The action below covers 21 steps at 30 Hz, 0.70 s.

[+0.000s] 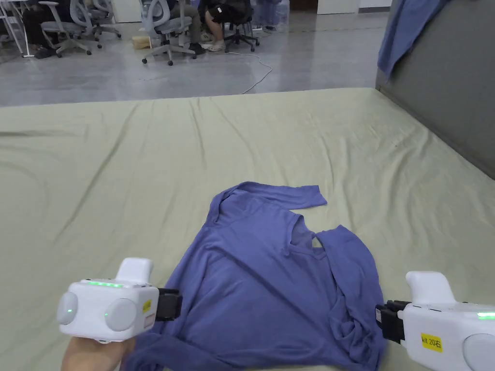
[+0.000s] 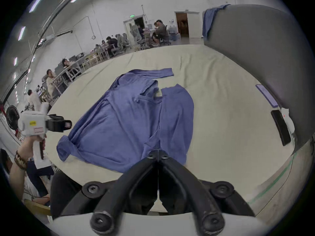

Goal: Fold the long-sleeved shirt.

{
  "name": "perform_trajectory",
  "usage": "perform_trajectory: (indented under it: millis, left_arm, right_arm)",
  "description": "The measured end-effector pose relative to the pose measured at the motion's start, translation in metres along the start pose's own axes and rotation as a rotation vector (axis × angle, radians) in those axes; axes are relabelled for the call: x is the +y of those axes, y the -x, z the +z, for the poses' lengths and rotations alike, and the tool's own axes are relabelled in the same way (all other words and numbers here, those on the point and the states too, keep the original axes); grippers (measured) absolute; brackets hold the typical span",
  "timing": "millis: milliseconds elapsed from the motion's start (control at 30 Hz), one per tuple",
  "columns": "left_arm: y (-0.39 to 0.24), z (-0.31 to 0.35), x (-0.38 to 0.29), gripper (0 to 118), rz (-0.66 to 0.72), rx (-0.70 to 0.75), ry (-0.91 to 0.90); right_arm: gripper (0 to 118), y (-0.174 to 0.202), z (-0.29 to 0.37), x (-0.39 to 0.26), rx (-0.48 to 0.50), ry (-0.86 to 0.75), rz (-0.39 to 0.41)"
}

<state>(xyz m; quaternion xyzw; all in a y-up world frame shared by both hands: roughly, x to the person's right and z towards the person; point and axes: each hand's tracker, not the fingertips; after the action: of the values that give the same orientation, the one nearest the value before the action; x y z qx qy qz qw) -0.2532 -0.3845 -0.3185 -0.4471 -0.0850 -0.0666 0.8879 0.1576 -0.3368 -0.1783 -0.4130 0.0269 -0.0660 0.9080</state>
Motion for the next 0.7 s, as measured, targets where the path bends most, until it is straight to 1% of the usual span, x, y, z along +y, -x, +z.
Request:
perform_trajectory:
  millis: [67,100,133,167,200,233,267,300,333,400,433,467,500,533,567,600,633,667,700]
  left_arm:
    - [-0.004,-0.028,0.001,98,-0.012,0.010,0.067]
    - [-0.005,-0.038,0.001,93,-0.012,0.012,0.098]
    - [-0.007,-0.045,-0.002,77,-0.011,0.014,0.115]
    - [-0.009,-0.047,-0.003,65,-0.011,0.010,0.101]
    - [-0.011,-0.043,-0.004,49,0.017,-0.019,0.070]
    - [-0.016,-0.035,-0.003,3,0.009,0.007,0.057]
    - [-0.017,-0.029,-0.003,0,-0.006,-0.022,0.021]
    - [-0.019,-0.024,-0.003,0,-0.012,-0.050,-0.012]
    - [-0.022,-0.021,-0.002,0,-0.034,-0.018,-0.004]
    - [-0.022,-0.013,-0.002,0,-0.060,-0.023,-0.014]
    - [-0.020,-0.011,-0.001,0,-0.055,-0.024,-0.019]
    - [-0.016,-0.011,0.000,0,-0.050,-0.026,-0.018]
    - [-0.013,-0.011,0.001,0,-0.037,-0.027,-0.017]
    - [-0.009,-0.012,0.002,0,-0.017,-0.031,-0.017]
    - [-0.005,-0.012,0.002,0,-0.005,-0.039,-0.015]
    - [-0.003,-0.013,0.002,0,0.004,-0.042,-0.014]
    - [-0.001,-0.012,0.002,0,0.009,-0.041,-0.015]
    - [-0.002,-0.009,0.003,0,0.016,-0.040,-0.016]
    - [-0.001,-0.008,0.003,0,0.021,-0.041,-0.017]
  right_arm:
    - [0,-0.008,0.004,0.003,-0.001,0.004,-0.012]
    - [0,-0.009,0.003,0.003,-0.005,0.008,-0.015]
    - [0,-0.009,0.001,0.004,-0.014,0.009,-0.015]
    - [0,-0.010,-0.002,0.005,-0.023,0.011,-0.014]
    - [0,-0.015,0.002,0.007,-0.028,0.011,-0.015]
    - [0,-0.017,0.000,0.009,-0.033,0.013,-0.018]
    - [0,-0.018,-0.003,0.010,-0.035,0.014,-0.023]
    - [8,-0.018,-0.007,0.012,-0.035,0.014,-0.026]
    - [8,-0.020,-0.006,0.014,-0.039,0.014,-0.027]
    - [23,-0.018,-0.018,0.017,-0.059,0.037,-0.022]
    - [62,-0.017,-0.027,0.016,-0.062,0.079,-0.008]
    - [84,-0.018,-0.032,0.013,-0.049,0.103,0.006]
    - [88,-0.018,-0.040,0.011,-0.042,0.115,0.013]
    - [85,-0.018,-0.051,0.008,-0.048,0.147,0.009]
    - [84,-0.016,-0.064,0.004,-0.057,0.192,-0.003]
    - [81,-0.017,-0.074,0.000,-0.049,0.220,-0.006]
    - [67,-0.017,-0.086,-0.003,-0.029,0.248,0.000]
    - [46,-0.015,-0.096,-0.005,-0.017,0.262,0.003]
    - [18,-0.013,-0.101,-0.005,0.006,0.269,0.012]
